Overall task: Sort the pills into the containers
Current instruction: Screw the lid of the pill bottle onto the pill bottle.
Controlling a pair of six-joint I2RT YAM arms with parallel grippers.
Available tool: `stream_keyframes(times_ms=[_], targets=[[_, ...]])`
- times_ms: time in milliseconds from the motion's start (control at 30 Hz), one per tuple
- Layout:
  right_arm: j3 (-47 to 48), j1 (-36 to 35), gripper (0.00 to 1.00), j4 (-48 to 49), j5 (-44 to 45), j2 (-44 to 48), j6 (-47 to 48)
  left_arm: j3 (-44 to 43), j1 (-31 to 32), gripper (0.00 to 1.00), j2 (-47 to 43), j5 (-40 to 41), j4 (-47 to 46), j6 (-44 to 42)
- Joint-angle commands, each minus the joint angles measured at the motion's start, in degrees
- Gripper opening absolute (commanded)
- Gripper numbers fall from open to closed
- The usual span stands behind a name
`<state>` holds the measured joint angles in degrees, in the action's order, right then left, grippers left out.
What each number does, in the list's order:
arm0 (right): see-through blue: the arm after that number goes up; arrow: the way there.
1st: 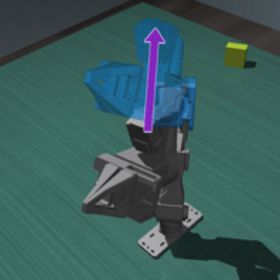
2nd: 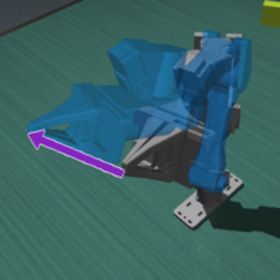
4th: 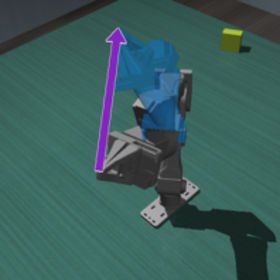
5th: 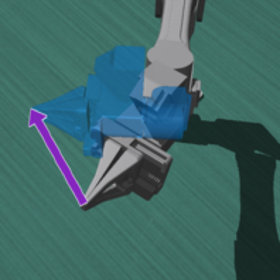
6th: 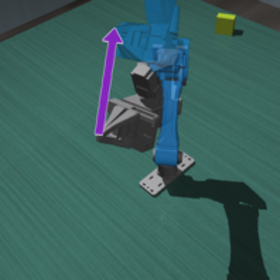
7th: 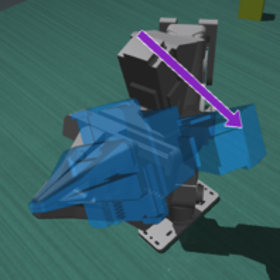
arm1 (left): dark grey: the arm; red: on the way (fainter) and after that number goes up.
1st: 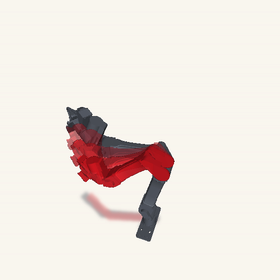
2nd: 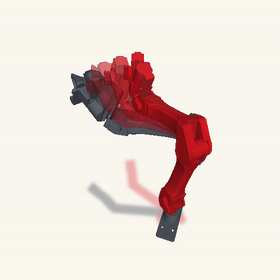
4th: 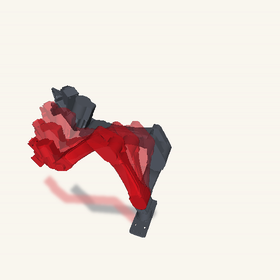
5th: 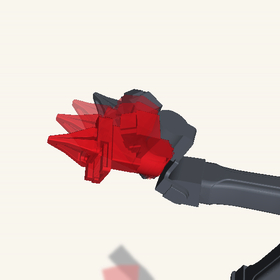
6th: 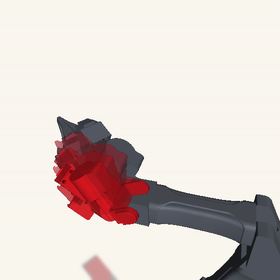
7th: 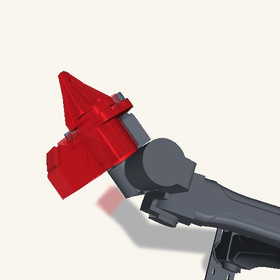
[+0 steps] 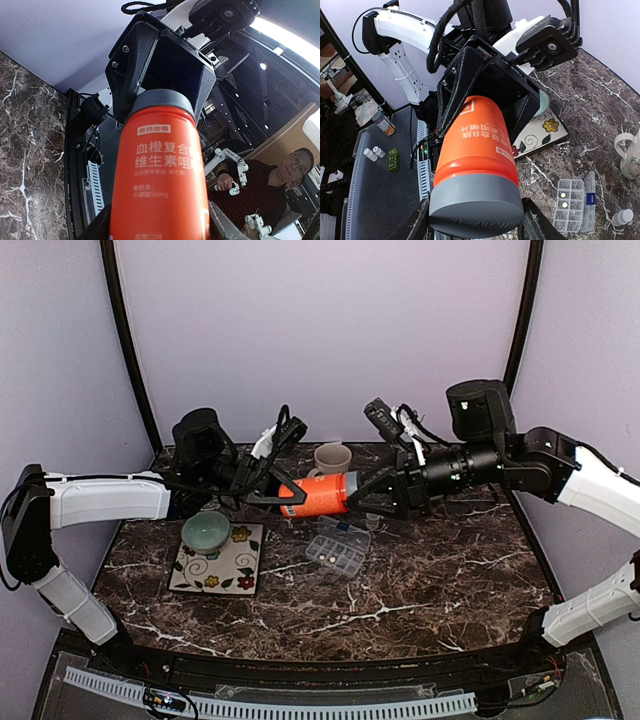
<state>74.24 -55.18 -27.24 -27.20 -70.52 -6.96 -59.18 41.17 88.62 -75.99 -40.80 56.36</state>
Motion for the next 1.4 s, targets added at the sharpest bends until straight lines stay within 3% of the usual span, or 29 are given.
stream_keyframes(times_ms=[0, 167, 333, 500, 1033, 1367], targets=[[2.0, -1.1, 0.37, 2.0, -1.5, -0.6, 0.2, -0.6, -0.2, 0.0, -0.4, -0.3, -2.9, 0.2], [3.4, -1.5, 0.25, 1.1, -1.4, -1.5, 0.0, -0.9, -0.1, 0.0, -0.7, 0.2, -1.1, -1.3], [5.4, -1.9, 0.22, -0.8, -0.9, -3.1, -0.2, -4.0, 0.3, 0.0, -2.2, 2.5, 14.4, -13.4], [7.2, -1.9, 0.19, -2.3, -0.1, -4.9, -1.7, -6.6, 1.0, 0.0, -3.2, 5.5, 23.1, -21.5], [6.2, 0.0, 0.15, 4.4, -7.2, -7.3, -16.7, -6.8, 2.0, 0.0, -6.8, 9.8, 24.6, -27.7], [4.8, 1.9, 0.13, 8.8, -9.6, -9.9, -31.8, -8.6, 4.3, 0.0, -10.4, 21.5, 31.4, -38.6]])
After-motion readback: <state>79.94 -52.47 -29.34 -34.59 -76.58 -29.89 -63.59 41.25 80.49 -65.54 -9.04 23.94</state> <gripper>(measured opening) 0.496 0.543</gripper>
